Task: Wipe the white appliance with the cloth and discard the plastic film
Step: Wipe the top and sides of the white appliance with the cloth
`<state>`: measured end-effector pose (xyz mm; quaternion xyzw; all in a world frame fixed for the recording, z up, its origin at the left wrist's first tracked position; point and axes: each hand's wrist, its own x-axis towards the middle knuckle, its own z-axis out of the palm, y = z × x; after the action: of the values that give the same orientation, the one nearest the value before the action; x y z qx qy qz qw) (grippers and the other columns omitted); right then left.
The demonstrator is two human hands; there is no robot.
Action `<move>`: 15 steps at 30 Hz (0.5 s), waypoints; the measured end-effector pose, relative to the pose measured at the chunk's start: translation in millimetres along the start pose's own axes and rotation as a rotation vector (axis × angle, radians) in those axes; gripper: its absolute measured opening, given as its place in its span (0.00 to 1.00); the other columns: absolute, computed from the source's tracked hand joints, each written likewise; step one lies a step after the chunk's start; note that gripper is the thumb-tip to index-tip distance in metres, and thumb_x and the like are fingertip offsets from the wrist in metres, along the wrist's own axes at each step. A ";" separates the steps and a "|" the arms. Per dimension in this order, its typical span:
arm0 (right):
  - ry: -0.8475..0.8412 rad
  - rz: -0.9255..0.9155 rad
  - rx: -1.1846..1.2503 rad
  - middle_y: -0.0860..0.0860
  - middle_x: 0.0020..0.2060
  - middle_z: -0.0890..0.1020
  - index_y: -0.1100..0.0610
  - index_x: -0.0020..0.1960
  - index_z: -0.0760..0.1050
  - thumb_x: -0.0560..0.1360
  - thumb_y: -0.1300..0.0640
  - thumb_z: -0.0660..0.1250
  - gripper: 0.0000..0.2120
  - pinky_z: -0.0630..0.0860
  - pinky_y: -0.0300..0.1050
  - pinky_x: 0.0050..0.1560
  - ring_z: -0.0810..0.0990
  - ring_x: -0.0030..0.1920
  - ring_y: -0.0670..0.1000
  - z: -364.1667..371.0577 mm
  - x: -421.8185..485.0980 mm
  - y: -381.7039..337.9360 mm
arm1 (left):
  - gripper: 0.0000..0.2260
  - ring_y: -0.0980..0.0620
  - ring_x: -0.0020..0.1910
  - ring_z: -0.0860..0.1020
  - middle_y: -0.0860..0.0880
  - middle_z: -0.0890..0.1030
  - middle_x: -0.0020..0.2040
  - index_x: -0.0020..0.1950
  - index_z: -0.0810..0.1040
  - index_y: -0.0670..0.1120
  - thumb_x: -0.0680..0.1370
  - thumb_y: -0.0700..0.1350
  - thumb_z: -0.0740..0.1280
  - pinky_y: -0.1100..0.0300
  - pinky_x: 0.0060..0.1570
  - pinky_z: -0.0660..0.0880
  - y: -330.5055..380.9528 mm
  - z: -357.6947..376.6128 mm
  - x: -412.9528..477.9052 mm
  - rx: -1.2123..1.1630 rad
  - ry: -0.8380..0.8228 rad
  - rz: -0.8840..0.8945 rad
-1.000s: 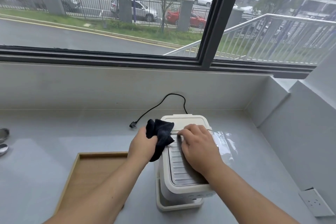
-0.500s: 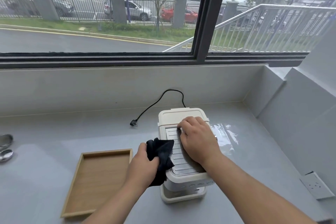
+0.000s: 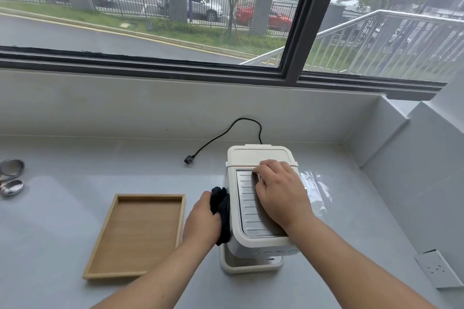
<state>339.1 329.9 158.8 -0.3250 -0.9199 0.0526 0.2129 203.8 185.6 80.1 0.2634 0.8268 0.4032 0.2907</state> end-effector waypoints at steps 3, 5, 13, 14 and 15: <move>-0.003 0.007 0.011 0.50 0.55 0.83 0.53 0.53 0.82 0.74 0.59 0.64 0.11 0.70 0.48 0.59 0.77 0.53 0.58 1.3 0.7 0.4 | 0.11 0.43 0.49 0.80 0.48 0.81 0.53 0.57 0.74 0.53 0.78 0.41 0.62 0.49 0.47 0.78 5.1 4.5 19.3 0.053 0.062 0.029; -0.002 0.014 0.023 0.50 0.56 0.83 0.53 0.53 0.83 0.74 0.59 0.63 0.12 0.67 0.46 0.60 0.77 0.54 0.58 1.9 1.6 1.0 | 0.11 0.42 0.48 0.78 0.48 0.77 0.52 0.56 0.73 0.52 0.77 0.39 0.62 0.48 0.46 0.78 7.9 7.1 31.1 0.074 0.105 0.068; -0.034 0.019 0.049 0.49 0.57 0.82 0.52 0.56 0.82 0.75 0.60 0.65 0.12 0.71 0.50 0.62 0.76 0.57 0.56 3.6 5.0 4.7 | 0.10 0.41 0.45 0.77 0.47 0.74 0.50 0.55 0.74 0.50 0.76 0.38 0.65 0.48 0.45 0.78 -6.3 29.1 74.2 0.048 0.176 0.095; -0.034 0.019 0.053 0.49 0.57 0.82 0.53 0.56 0.82 0.75 0.59 0.64 0.13 0.72 0.51 0.62 0.76 0.57 0.56 3.5 5.1 4.8 | 0.09 0.41 0.46 0.77 0.47 0.76 0.49 0.54 0.74 0.49 0.76 0.38 0.65 0.48 0.45 0.76 -10.8 33.2 78.2 0.054 0.182 0.096; -0.032 0.018 0.057 0.49 0.56 0.83 0.53 0.56 0.82 0.75 0.59 0.63 0.13 0.73 0.52 0.62 0.76 0.57 0.56 3.5 5.6 5.1 | 0.08 0.41 0.47 0.76 0.48 0.77 0.47 0.53 0.74 0.48 0.76 0.37 0.64 0.48 0.43 0.74 -15.7 37.1 81.7 0.075 0.190 0.096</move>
<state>336.7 337.5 156.5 -0.3261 -0.9184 0.0858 0.2068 169.8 251.0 26.6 0.2742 0.8514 0.4086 0.1813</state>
